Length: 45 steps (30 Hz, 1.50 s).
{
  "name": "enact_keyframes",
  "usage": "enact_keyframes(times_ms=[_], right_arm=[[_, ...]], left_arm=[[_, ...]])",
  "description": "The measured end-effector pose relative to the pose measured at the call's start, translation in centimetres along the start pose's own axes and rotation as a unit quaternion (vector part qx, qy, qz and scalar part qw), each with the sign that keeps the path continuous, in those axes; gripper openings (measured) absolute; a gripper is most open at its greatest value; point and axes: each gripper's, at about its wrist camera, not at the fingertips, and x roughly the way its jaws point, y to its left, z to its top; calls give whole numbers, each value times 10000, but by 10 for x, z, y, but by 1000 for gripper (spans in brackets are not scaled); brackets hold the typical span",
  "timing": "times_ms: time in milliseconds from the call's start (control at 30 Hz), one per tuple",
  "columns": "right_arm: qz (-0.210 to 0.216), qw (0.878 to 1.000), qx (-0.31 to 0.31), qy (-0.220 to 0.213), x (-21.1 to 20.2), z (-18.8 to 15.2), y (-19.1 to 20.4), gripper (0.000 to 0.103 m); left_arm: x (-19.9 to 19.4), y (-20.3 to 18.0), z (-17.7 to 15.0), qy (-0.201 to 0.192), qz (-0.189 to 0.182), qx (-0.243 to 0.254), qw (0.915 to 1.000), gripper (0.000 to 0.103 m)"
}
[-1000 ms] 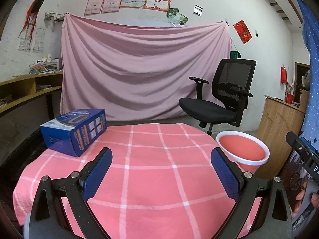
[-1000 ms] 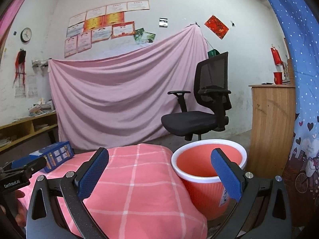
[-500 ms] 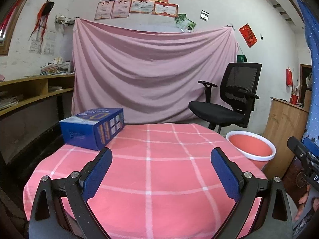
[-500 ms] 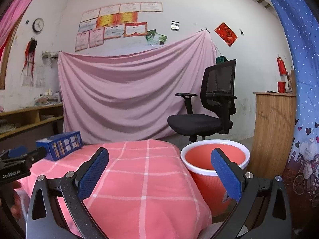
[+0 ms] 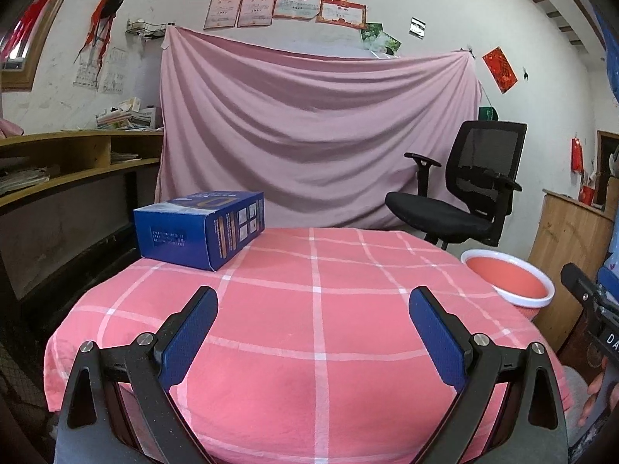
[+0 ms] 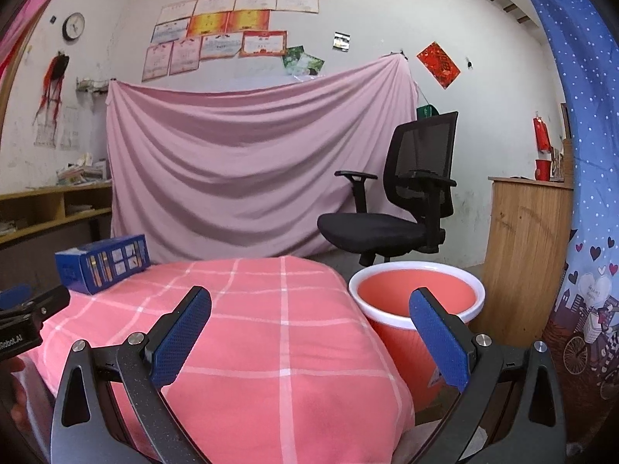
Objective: Collect trash
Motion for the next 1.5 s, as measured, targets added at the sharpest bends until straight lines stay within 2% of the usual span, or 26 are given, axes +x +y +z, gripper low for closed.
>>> enact_keyframes(times_ms=[233, 1500], right_arm=[[91, 9998, -152, 67, 2, -5, 8, 103], [136, 9998, -35, 112, 4, -5, 6, 103]], left_arm=[[6, 1, -5, 45, 39, 54, 10000, 97], [3, -8, -9, -11, 42, 192, 9998, 97]])
